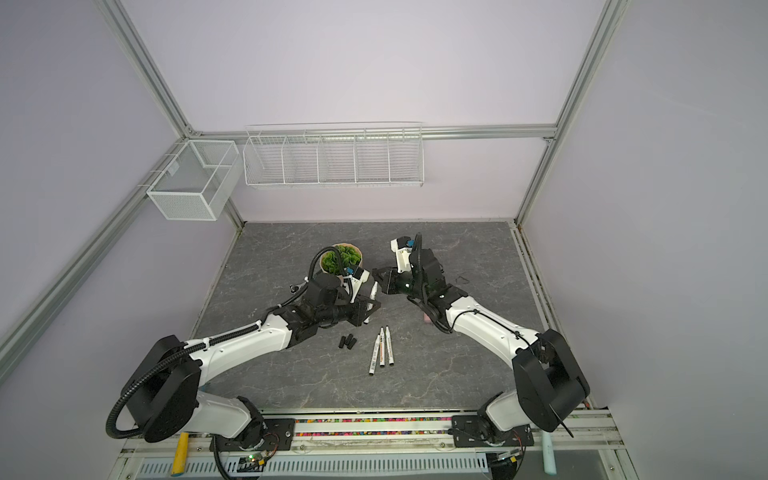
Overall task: Insert the pens into the pen caps
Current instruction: 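Press the black cap down onto the white marker tip with the right gripper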
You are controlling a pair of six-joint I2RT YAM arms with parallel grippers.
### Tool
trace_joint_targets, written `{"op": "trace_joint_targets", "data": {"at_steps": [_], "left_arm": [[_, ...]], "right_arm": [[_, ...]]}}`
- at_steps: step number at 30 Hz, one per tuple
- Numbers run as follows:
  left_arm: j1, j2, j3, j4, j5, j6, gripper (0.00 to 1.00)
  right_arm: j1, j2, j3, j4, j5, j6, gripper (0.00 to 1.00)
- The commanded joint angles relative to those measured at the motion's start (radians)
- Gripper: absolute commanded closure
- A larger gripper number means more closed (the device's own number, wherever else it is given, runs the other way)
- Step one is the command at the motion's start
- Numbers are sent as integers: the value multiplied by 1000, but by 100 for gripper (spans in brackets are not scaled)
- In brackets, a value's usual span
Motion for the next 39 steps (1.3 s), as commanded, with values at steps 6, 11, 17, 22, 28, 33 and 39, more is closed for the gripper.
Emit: {"op": "trace_joint_targets", "data": {"at_steps": [6,11,17,22,28,33,39], "left_arm": [[5,21,34,50,-4,-26,100],[24,38,41,90,22,-56,100],[52,45,46,163,63,-121,100],[70,52,82,254,96,-203,100],[70,48,113,302,46,-236,100],[70,27,124,257,-104,-166,100],[70,11,115,228,-229,-90,100]], "right_arm": [[3,-37,-27,-3,-2,-5,93],[2,-58,-30,-7,-1,-7,93],[5,-78,-30,-20,3,-21,93],[30,-95,-27,-44,19,-71,92],[71,-119,-32,-57,4,-124,90],[82,-157,-43,-78,-34,-155,89],[83,-201,-30,-158,-112,-224,87]]}}
